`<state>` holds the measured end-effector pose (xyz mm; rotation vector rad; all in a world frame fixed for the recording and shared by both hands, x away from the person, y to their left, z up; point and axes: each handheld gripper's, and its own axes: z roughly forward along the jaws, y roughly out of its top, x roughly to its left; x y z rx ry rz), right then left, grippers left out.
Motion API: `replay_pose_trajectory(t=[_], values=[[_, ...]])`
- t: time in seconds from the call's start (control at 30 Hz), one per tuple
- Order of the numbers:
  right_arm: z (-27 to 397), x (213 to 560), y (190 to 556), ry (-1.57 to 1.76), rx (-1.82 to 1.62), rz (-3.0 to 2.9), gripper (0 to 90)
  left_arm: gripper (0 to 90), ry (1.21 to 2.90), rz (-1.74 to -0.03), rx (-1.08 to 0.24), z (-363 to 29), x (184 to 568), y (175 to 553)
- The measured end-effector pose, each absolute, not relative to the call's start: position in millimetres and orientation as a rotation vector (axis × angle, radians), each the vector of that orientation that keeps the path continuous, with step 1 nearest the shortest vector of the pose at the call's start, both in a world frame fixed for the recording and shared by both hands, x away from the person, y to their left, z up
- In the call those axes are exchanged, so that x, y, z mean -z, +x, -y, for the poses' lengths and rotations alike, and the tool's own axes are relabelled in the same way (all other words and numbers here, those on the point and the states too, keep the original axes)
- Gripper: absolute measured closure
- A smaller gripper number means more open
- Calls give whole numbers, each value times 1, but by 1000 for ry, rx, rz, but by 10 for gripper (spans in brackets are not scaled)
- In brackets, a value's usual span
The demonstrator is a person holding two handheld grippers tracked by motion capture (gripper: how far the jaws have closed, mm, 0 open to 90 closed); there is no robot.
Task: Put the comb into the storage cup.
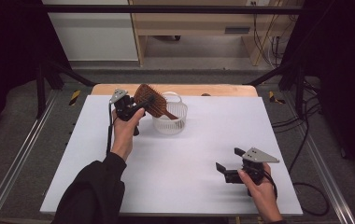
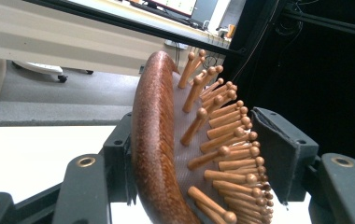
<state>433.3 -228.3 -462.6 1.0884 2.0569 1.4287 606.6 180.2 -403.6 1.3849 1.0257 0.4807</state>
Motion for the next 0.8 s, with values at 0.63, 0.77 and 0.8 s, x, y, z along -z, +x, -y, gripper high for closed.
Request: replay_pose_trajectory(t=[0.63, 0.77, 0.8], values=[[227, 464, 434, 1084, -1425, -2071, 39, 361, 1393, -1019, -499, -181, 403, 606], [227, 464, 434, 1085, -1426, -2071, 39, 353, 1385, -1022, -502, -181, 403, 606], [227, 464, 434, 1085, -1425, -2071, 39, 352, 1384, -1023, -503, -181, 403, 606]])
